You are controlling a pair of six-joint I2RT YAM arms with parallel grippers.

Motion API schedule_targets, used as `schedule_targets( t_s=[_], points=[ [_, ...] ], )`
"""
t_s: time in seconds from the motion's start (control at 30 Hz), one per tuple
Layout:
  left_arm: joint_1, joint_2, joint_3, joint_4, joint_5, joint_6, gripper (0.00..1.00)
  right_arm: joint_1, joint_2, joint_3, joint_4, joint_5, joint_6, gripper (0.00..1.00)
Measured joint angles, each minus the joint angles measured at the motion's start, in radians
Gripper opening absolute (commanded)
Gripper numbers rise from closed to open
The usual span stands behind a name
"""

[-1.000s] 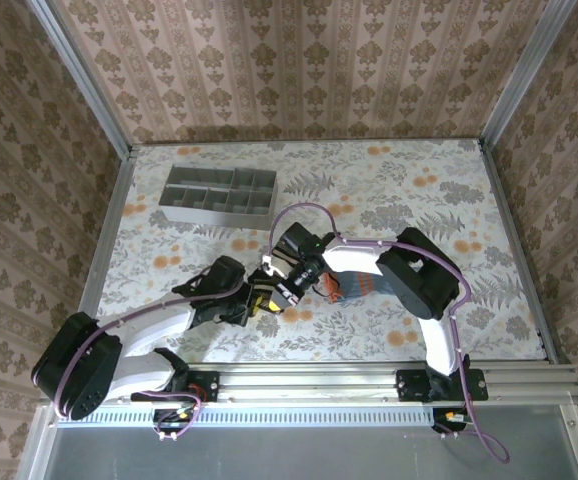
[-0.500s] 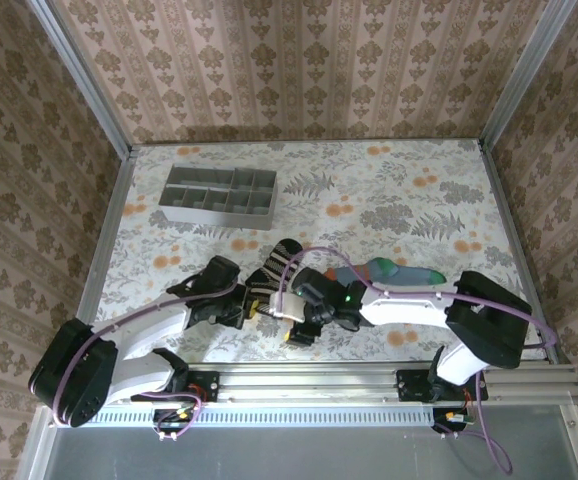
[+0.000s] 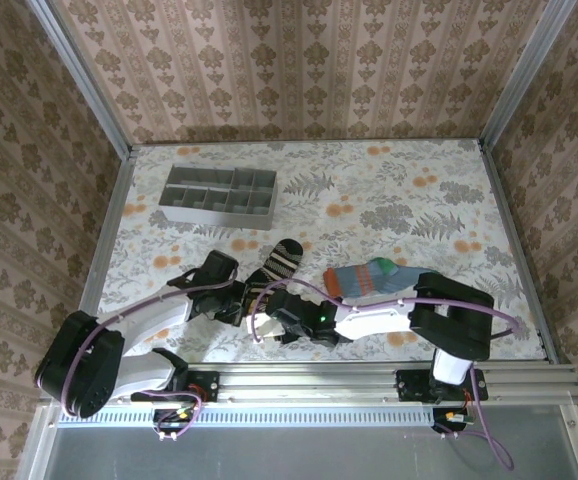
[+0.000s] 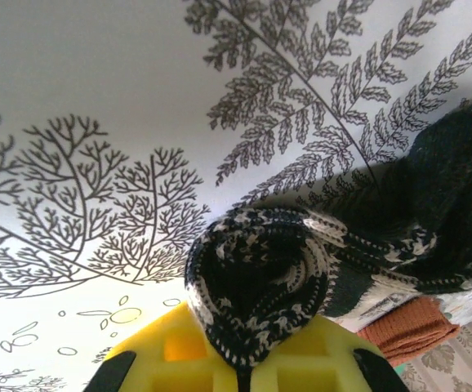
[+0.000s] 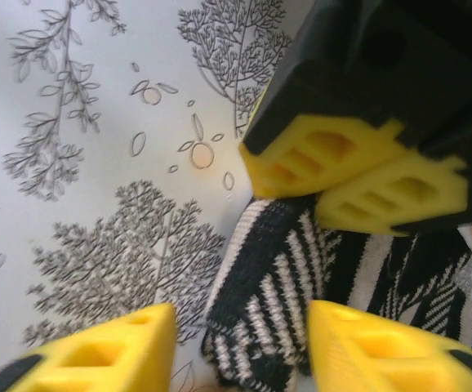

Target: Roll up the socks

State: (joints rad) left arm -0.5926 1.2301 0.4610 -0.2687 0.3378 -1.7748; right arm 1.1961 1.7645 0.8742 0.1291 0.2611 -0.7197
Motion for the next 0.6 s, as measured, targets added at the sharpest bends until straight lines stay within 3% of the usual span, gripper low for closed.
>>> schedule_targets(
  t_s=[0.2,0.23,0.3,0.37,0.6],
  points=[
    [0.013,0.0,0.002,0.0,-0.004,0.014,0.0,-0.001,0.053,0.039,0.012,0.057,0.026,0.05],
    [0.018,-0.001,0.004,-0.001,-0.008,0.018,0.04,-0.004,0.057,0.048,0.003,0.057,0.04,0.02],
    [0.025,-0.009,0.009,-0.009,-0.021,0.031,0.2,-0.016,0.067,0.072,-0.022,0.042,0.075,0.0],
    [0.035,-0.023,0.012,-0.034,-0.039,0.05,0.3,-0.036,0.075,0.098,-0.044,-0.004,0.115,0.0],
    [0.109,-0.175,0.017,-0.2,-0.086,0.091,0.46,-0.114,0.078,0.15,-0.134,-0.188,0.224,0.0]
  ],
)
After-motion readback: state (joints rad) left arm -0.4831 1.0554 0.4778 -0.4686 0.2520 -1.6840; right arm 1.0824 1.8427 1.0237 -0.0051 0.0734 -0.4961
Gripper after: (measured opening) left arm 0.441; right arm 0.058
